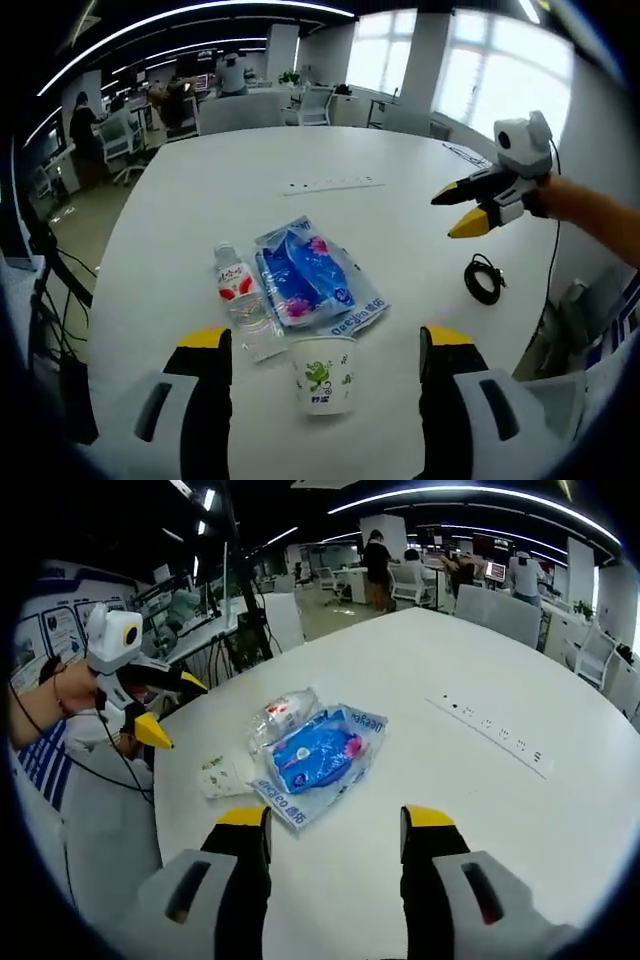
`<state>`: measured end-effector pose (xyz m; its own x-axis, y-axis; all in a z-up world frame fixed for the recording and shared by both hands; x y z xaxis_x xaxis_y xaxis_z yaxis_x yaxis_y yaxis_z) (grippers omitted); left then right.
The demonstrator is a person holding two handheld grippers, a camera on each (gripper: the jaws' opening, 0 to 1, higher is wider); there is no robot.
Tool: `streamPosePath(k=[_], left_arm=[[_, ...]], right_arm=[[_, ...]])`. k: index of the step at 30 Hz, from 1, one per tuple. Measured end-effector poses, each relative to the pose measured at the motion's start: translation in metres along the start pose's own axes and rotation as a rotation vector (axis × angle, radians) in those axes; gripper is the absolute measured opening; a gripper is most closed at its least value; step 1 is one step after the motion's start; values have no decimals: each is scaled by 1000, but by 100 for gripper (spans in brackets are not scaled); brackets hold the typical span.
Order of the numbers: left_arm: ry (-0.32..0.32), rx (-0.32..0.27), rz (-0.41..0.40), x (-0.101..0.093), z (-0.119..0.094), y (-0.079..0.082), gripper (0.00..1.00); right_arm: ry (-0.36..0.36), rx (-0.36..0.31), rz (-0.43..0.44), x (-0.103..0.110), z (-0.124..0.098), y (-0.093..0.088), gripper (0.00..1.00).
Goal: Arrange the tabletop items into an orderly group along one side of the table until the central work area is clear of visible clutter.
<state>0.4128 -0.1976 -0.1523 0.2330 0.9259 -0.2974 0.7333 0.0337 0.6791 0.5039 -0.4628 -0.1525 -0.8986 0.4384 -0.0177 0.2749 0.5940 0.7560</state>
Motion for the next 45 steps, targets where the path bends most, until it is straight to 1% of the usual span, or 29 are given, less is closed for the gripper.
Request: streamPosePath(k=[3,14,17,21,30,41,45], left_arm=[[4,0,-9,4,0,-1,78],[16,-8,-45,20,3,-3,78],[24,-7,-51,25,4,-6,78],[22,-5,-74,31,6,-10,78],[12,1,-94,40,11,-15,78],[2,-5,-137,53,11,-23,77],[2,8,-135,56,13,-28,77]], right_arm=[[13,3,-6,-1,7,3,50],[63,24,-23,-8,43,11,49],[75,27,-27,-8,52,13,49],[90,36,-31,-11,63,15,49],[114,40,-46,-15,87,21,47],[153,60,-78,-23,127,28,43],[164,69,-92,-26,142,28,42]])
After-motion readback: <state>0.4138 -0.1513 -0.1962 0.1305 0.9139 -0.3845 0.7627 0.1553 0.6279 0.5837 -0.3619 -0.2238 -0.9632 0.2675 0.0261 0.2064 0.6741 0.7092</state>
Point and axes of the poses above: the point that each gripper's makers call its tool centre point, and the gripper's own axes: z roughly forward along the fingers, x roughly to its left, y roughly out of its top, the point moved 8 cm from there along -z, roughly backward along the fingers, and after that the axes turned 12 degrees about -z, right-handed, at the moved point
